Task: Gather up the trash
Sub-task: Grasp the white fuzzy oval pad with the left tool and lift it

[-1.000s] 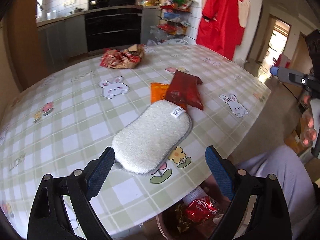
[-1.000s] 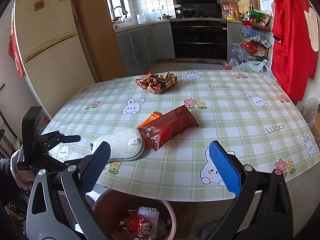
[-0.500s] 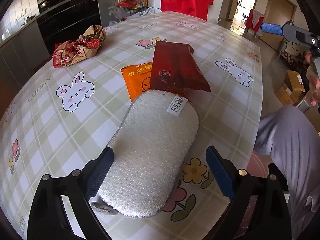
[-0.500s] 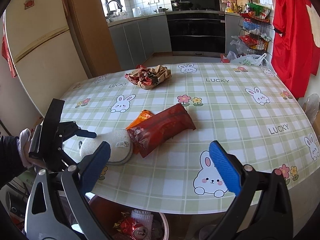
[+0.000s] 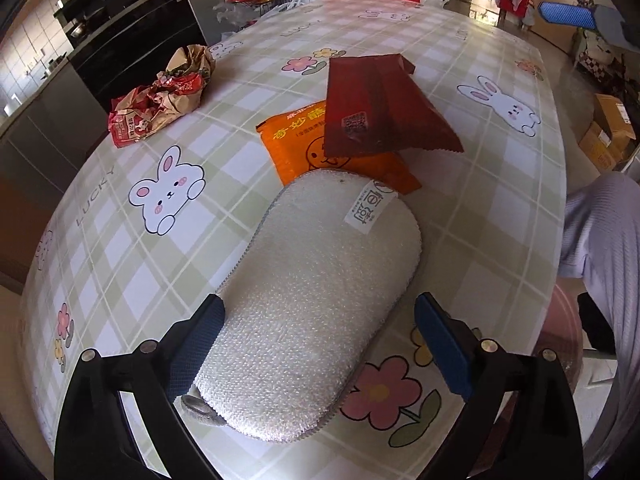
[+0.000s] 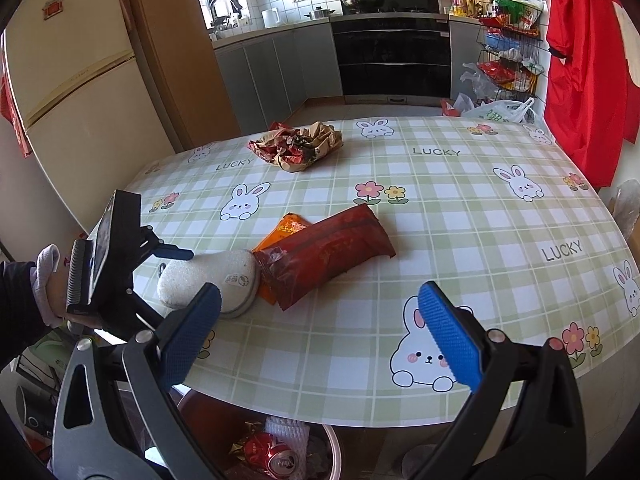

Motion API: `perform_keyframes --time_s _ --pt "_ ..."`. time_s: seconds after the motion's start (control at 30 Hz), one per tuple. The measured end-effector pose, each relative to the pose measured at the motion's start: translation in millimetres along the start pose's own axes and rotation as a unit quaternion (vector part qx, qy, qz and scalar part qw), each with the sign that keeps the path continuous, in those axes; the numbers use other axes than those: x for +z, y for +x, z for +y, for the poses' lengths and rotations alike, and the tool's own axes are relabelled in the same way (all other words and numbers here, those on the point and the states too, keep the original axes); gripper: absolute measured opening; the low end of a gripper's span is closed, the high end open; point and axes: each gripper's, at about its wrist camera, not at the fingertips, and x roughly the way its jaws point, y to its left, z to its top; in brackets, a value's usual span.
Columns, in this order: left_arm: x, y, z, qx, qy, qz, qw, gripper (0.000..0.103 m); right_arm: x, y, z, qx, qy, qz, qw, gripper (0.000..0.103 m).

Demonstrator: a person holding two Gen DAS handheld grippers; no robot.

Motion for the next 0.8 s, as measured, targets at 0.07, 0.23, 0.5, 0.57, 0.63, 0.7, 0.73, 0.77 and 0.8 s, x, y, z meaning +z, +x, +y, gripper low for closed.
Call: perform_keyframes --time_s 0.07,0.23,0.5,0.57,0.63,0.7,0.73,0.77,0.8 --pt "1.6 1.3 4.6 0.003 -0.006 0.006 1.0000 0.095 0.3 0.1 -0.1 -0.002 -0.001 0.000 1.000 0.097" --pt "1.1 2.8 12.8 -0.005 -0.005 0.016 0.9998 0.096 1.2 1.4 -1.4 -0.005 0.000 0.002 1.000 0.097" --pt "-9.2 -15.0 44.5 -0.025 -0.117 -0.028 0.9924 0.052 1.2 2.1 0.0 0.002 0.000 0.001 1.000 0.097" --pt "-12.7 -19.8 49.5 -0.025 -0.135 -0.030 0.9900 0.039 1.1 1.8 2.2 0.006 -0.001 0.001 1.000 0.097" --pt "-16.4 -23.6 51.0 -0.032 -0.143 -0.027 0.9888 0.032 1.3 1.6 4.4 0.008 -0.004 0.001 1.000 0.097" --pt "-19.3 -25.3 51.0 -0.042 -0.150 -0.023 0.9876 0.030 1.1 1.5 6.1 0.009 -0.005 0.001 1.000 0.097" --pt "-20.3 -25.9 51.0 -0.047 -0.156 -0.020 0.9865 0.030 1.1 1.6 6.4 0.010 -0.004 0.001 1.000 0.097" --pt "-21.4 -26.2 50.8 -0.049 -0.160 -0.018 0.9857 0.030 1.0 1.7 6.8 0.011 -0.003 0.002 1.000 0.097" --pt "-22.8 -26.9 50.6 -0.052 -0.166 -0.017 0.9845 0.030 1.0 1.8 7.0 0.011 -0.003 0.002 1.000 0.097"
